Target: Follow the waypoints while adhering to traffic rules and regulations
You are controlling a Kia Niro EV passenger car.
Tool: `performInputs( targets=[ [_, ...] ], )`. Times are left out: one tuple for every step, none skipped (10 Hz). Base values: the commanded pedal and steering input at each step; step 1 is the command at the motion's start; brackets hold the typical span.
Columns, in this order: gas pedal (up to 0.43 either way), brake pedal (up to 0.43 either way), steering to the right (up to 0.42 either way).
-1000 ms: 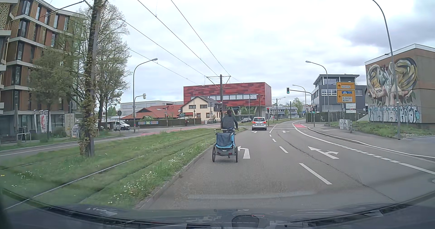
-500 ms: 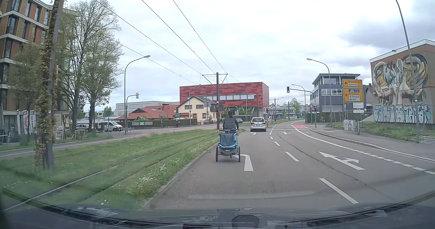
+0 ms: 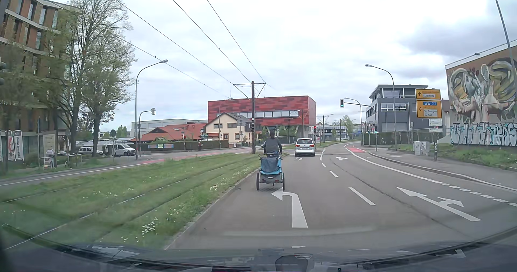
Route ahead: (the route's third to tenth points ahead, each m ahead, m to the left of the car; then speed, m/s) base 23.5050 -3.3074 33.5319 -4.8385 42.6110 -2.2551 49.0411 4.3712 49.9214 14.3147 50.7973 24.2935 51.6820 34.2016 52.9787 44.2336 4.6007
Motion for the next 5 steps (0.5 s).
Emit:
performInputs(
  targets=[
    [0.020, 0.000, 0.026],
    [0.020, 0.000, 0.026],
    [0.020, 0.000, 0.026],
    [0.008, 0.000, 0.026],
    [0.000, 0.000, 0.026]
  ],
)
